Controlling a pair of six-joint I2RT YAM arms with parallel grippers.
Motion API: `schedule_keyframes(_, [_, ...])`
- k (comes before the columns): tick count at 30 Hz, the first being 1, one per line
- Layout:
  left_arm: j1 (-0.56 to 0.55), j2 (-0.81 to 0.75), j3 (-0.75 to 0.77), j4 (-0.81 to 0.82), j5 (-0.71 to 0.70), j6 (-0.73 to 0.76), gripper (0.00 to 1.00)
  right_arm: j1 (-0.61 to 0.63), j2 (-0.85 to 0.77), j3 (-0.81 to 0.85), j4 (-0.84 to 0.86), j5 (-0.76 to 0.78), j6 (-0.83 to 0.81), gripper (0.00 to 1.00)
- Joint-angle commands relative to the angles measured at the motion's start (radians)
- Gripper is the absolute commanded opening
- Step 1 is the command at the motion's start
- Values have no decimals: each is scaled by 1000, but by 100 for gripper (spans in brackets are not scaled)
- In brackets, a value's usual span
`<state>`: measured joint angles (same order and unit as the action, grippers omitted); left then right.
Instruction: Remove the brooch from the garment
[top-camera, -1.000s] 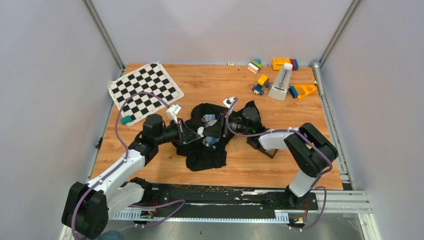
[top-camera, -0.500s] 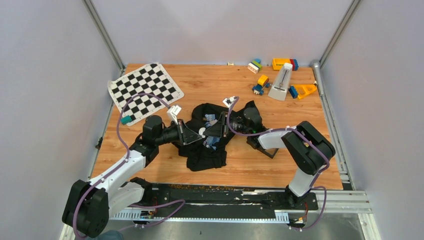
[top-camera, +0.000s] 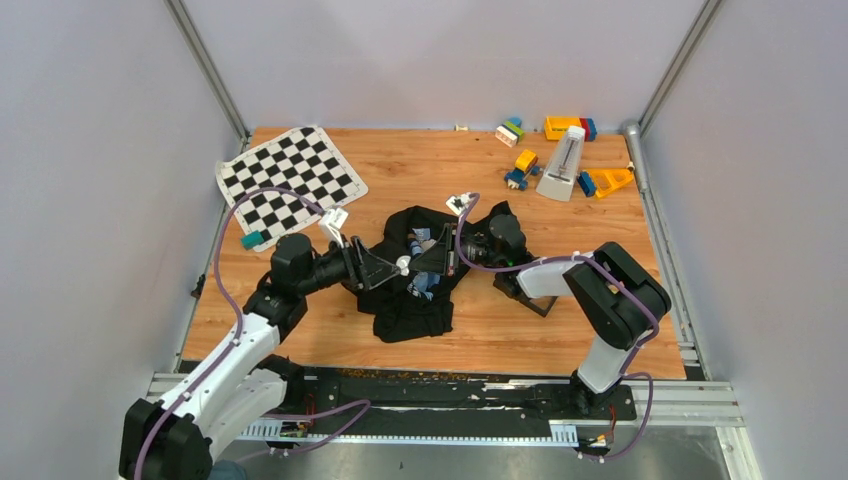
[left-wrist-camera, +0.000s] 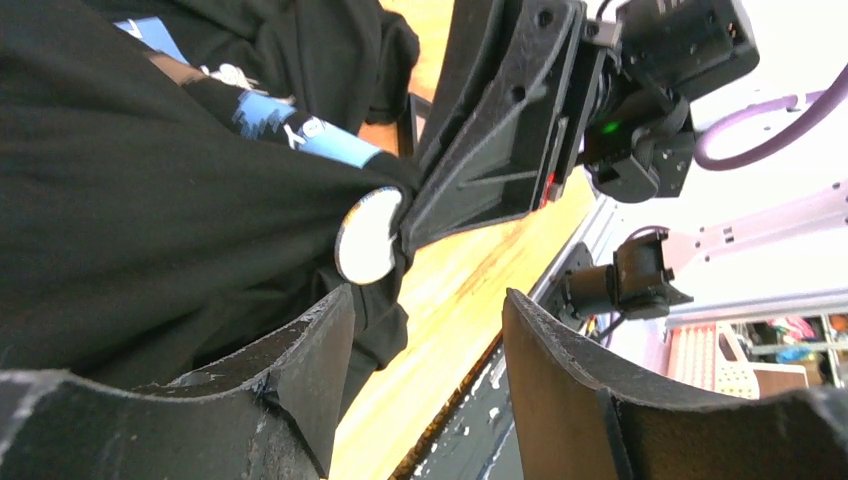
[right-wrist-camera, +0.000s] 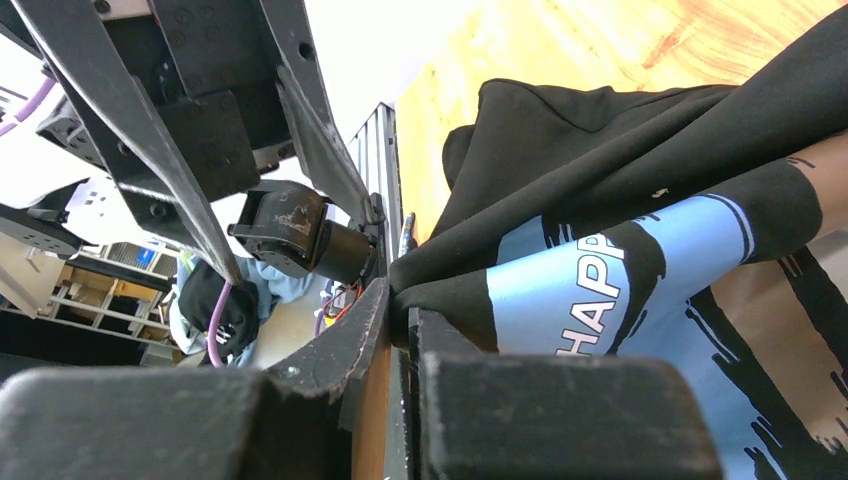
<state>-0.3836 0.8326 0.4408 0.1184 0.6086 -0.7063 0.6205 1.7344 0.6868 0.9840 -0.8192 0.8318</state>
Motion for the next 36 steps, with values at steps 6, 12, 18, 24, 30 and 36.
schedule_keyframes(6, [36, 82, 150, -165, 11, 142, 51, -2, 7, 18, 65, -77, -28, 0])
schedule_keyframes(12, [36, 133, 186, -169, 72, 172, 39, -3, 26, 26, 110, -118, 0, 0])
schedule_keyframes(18, [37, 151, 195, -161, 76, 168, 39, -1, 38, 32, 128, -136, 12, 0])
schedule_keyframes(24, [37, 204, 214, -179, 85, 181, 40, 0, 39, 32, 140, -143, 21, 0])
schedule_keyframes(30, [36, 258, 205, -93, 158, 138, 29, 3, 44, 36, 143, -148, 25, 0])
schedule_keyframes(36, [35, 261, 187, -29, 194, 99, 24, 3, 45, 38, 136, -146, 24, 0])
